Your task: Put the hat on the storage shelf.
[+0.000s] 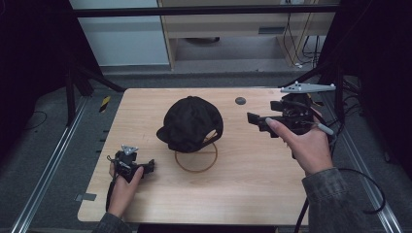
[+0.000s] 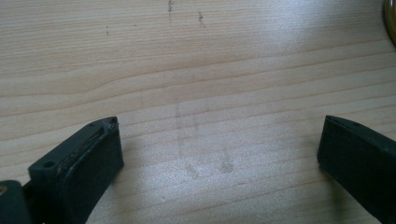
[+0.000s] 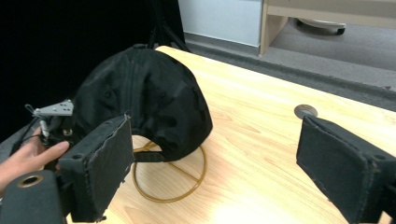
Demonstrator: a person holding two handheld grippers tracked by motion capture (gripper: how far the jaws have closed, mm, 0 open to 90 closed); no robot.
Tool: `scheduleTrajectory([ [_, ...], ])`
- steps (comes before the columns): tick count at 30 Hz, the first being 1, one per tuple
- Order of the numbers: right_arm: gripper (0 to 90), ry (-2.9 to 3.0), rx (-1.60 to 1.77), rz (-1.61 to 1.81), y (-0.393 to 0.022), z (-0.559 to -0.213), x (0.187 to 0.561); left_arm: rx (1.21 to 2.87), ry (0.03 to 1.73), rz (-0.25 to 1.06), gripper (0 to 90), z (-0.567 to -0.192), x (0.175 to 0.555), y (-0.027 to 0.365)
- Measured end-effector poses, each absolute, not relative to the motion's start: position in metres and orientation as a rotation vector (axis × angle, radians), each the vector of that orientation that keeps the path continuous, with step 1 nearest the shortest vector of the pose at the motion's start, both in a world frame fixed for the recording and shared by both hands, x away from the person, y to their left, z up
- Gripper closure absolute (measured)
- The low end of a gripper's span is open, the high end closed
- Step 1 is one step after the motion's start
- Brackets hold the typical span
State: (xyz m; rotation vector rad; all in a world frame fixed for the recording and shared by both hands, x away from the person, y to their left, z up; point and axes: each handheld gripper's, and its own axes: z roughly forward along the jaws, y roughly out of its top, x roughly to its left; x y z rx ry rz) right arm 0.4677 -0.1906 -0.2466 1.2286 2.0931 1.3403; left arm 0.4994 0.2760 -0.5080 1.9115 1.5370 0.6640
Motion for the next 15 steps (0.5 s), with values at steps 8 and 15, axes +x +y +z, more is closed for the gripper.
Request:
scheduleTrajectory([
  [8,8.1,2.087,1.229,1.307,-0.200,-0.256,0.466,1.911,1.537,0.664,0.0,-0.508,0.499,0.276],
  [15,7.0,2.092,1.231,1.288,-0.205,-0.265,0.466,1.912,1.537,0.664,0.0,-0.508,0.499,0.276],
])
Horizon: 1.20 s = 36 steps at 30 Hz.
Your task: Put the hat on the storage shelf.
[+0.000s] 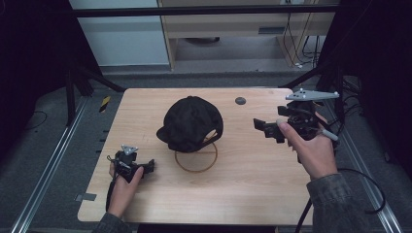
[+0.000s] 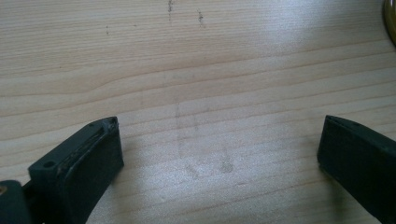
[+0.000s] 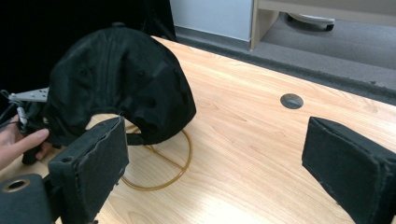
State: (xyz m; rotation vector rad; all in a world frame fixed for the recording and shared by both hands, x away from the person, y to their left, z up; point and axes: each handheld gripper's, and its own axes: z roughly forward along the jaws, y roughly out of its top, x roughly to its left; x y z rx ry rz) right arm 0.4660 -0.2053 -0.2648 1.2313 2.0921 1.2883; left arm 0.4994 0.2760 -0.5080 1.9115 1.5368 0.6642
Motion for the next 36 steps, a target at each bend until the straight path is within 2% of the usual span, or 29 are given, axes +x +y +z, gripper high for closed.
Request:
scheduleTrajectory([
  [9,8.0,2.098,1.255,1.252,-0.209,-0.284,0.469,1.916,1.535,0.663,0.0,-0.508,0.499,0.276],
  [21,13.9,2.123,1.310,1.185,-0.212,-0.313,0.470,1.916,1.535,0.664,0.0,-0.508,0.499,0.276],
  [36,14.0,2.174,1.343,1.142,-0.208,-0.350,0.470,1.916,1.535,0.663,0.0,-0.508,0.499,0.276],
])
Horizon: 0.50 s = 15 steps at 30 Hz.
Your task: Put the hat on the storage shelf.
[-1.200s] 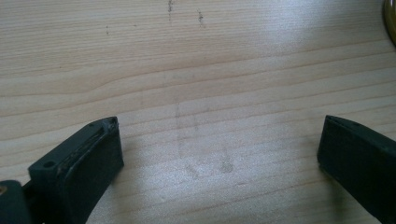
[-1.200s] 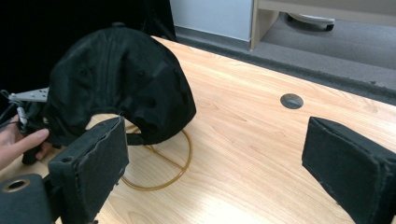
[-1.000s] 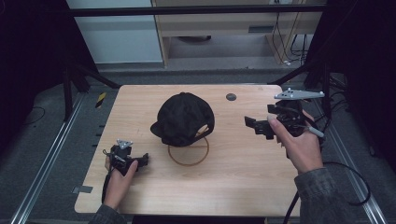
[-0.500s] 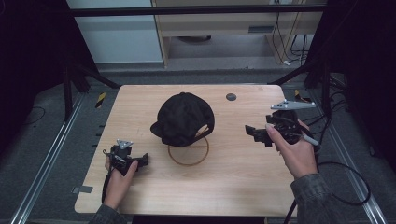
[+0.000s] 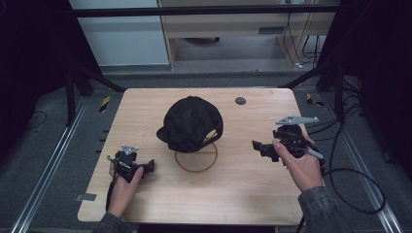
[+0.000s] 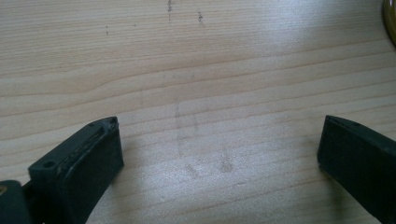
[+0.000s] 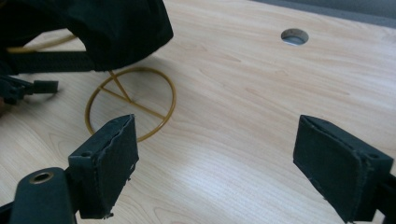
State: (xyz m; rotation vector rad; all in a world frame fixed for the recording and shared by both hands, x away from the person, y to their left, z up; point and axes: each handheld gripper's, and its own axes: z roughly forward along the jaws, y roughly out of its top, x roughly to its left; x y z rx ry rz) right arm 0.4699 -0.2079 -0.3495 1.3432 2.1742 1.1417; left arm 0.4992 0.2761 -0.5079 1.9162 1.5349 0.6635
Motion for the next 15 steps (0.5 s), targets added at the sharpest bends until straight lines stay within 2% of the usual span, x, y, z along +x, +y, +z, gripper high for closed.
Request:
scheduleTrajectory([
  [15,13.4,2.218,1.381,1.088,-0.199,-0.389,0.469,1.916,1.535,0.664,0.0,-0.508,0.499,0.276],
])
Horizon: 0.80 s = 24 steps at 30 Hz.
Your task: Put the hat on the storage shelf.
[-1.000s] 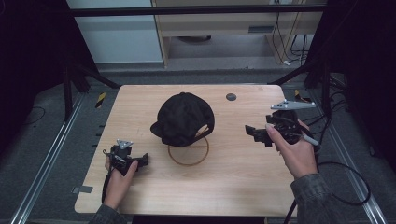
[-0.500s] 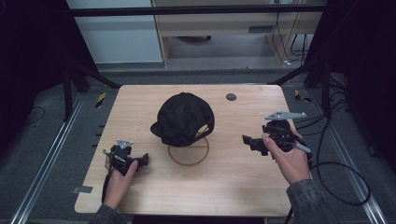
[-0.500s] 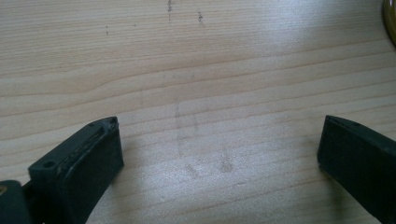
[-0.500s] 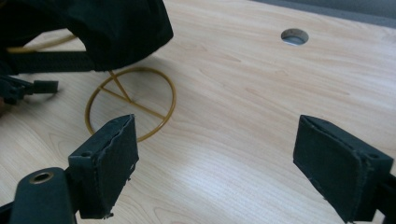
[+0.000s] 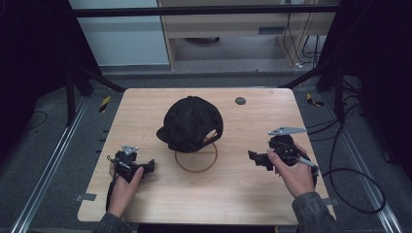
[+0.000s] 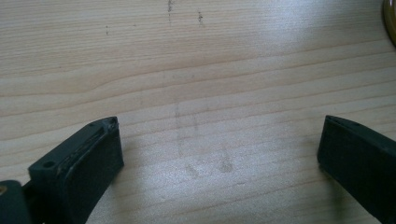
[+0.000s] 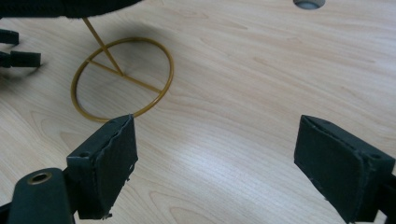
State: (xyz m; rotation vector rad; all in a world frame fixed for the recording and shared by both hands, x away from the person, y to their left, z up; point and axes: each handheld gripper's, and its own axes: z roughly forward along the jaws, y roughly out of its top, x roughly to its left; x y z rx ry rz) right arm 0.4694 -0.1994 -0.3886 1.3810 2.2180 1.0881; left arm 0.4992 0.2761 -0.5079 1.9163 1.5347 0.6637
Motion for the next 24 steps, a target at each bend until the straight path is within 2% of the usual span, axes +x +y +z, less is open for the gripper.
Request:
scheduleTrajectory([
  [24,13.2,2.295,1.419,1.027,-0.187,-0.439,0.467,1.916,1.533,0.663,0.0,-0.508,0.499,0.276],
])
